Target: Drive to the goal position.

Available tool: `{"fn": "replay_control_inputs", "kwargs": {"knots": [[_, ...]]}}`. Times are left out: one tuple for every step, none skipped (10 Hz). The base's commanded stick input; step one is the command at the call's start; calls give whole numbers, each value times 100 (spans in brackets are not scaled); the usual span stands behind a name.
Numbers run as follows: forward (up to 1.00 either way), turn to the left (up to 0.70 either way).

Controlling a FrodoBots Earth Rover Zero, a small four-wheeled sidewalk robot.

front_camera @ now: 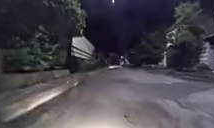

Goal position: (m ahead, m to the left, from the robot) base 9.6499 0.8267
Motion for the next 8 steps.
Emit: {"fn": "replay_control_inputs", "kwargs": {"knots": [[50, 0], [50, 0], [50, 0], [50, 0], [50, 0], [50, 0], [50, 0], [50, 0]]}}
